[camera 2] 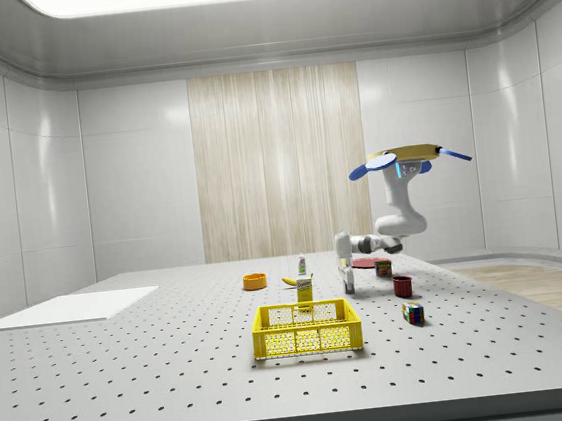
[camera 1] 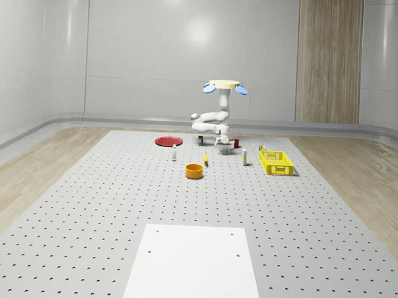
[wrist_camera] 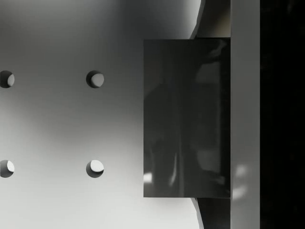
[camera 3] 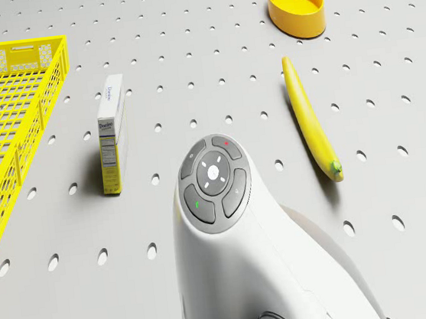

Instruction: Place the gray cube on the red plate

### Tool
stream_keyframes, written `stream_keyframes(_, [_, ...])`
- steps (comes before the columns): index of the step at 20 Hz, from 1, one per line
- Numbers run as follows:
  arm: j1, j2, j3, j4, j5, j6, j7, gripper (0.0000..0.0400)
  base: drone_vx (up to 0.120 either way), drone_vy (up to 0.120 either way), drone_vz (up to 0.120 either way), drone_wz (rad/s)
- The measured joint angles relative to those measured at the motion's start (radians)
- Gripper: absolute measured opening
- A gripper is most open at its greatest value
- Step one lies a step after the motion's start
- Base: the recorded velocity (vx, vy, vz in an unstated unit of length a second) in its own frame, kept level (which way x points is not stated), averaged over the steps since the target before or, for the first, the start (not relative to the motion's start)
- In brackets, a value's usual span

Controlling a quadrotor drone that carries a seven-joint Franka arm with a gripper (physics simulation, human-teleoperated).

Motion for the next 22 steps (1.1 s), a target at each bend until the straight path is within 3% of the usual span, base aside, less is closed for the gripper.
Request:
stream_keyframes(5, [-0.005, -0.009, 0.026, -0.005, 0.028, -0.001, 0.007, 0.0255, 0.000, 0.000, 0.008, 0.000])
stream_keyframes(9, [-0.011, -0.014, 0.073, -0.014, 0.074, -0.013, 0.016, 0.0252, 0.000, -0.010, 0.120, 0.000])
stream_keyframes(17, [-0.021, -0.034, 0.114, -0.018, 0.119, -0.007, 0.027, 0.0250, -0.120, -0.120, 0.115, 0.000])
stream_keyframes(22, [-0.025, -0.048, 0.122, -0.018, 0.131, 0.005, 0.031, 0.0250, -0.120, -0.120, 0.000, 0.000])
